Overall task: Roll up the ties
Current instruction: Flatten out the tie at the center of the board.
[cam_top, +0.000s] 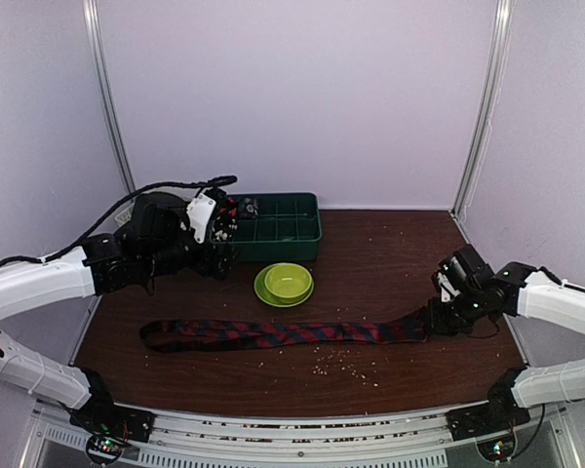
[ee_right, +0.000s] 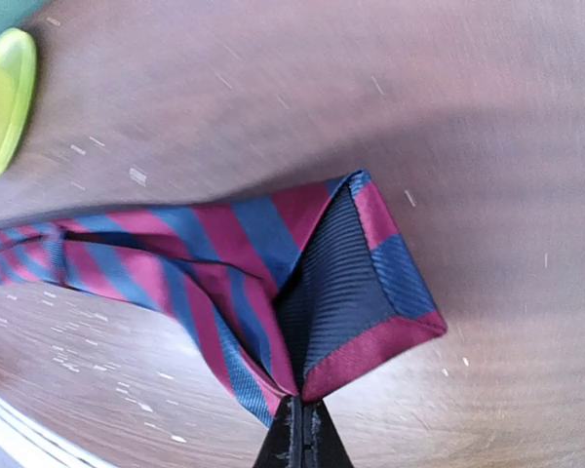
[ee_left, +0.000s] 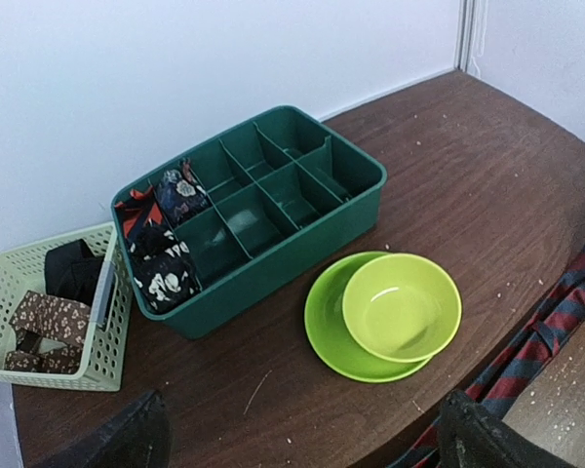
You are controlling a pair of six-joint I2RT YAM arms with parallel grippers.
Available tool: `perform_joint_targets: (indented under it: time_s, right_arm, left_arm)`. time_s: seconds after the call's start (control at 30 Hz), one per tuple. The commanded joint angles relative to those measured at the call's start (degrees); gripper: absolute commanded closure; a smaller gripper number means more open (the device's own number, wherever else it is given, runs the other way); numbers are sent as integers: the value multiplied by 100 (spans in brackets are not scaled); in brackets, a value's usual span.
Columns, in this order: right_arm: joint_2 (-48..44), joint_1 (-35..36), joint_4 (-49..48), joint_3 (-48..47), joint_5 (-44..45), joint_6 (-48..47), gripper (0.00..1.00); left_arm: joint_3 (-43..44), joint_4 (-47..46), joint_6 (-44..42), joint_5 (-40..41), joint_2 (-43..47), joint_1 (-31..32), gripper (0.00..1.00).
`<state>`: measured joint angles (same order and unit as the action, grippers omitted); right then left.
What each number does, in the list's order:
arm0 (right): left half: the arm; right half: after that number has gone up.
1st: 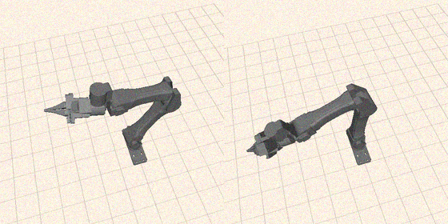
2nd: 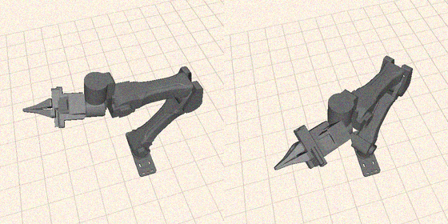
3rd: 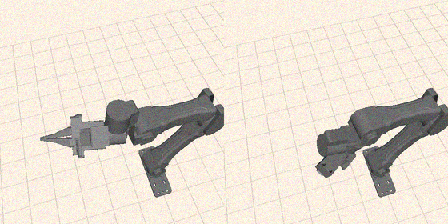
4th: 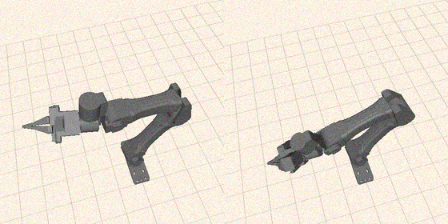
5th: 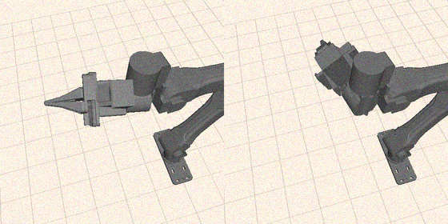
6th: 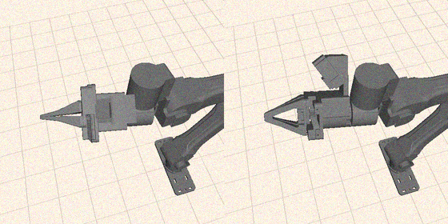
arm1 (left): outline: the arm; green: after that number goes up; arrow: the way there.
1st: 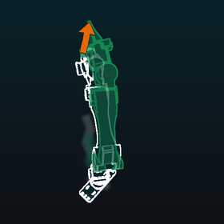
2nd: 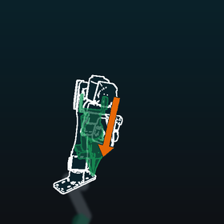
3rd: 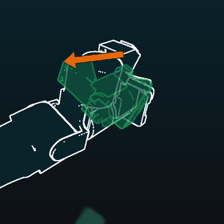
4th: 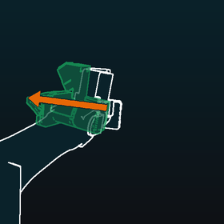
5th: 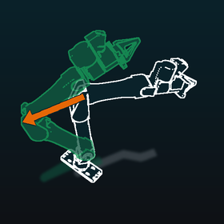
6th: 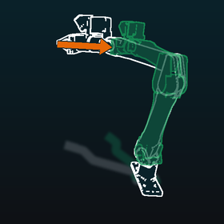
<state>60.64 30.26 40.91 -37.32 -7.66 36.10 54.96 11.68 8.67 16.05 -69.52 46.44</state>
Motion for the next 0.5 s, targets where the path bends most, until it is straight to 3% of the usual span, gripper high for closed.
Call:
perform_joint_targets:
  time_s: [0.0, 0.2, 0.3, 0.37, 0.47]
  right_arm:
    - [539, 31, 280, -495, 13, -688, 100]
    - [1067, 24, 417, -642, -154, -847, 99]
    - [843, 24, 339, -401, -73, -726, 89]
    - [743, -1, 250, -333, -33, -680, 99]
    - [809, -46, 226, -460, 13, -758, 100]
  left_arm:
    - [137, 368, -51, -109, -262, -47, 2]
    - [128, 555, 18, -43, -232, -47, 2]
    - [84, 500, 4, -38, -152, -55, 2]
    - [96, 472, -15, -60, -177, -60, 2]
    - [184, 503, -54, -86, -279, -71, 2]
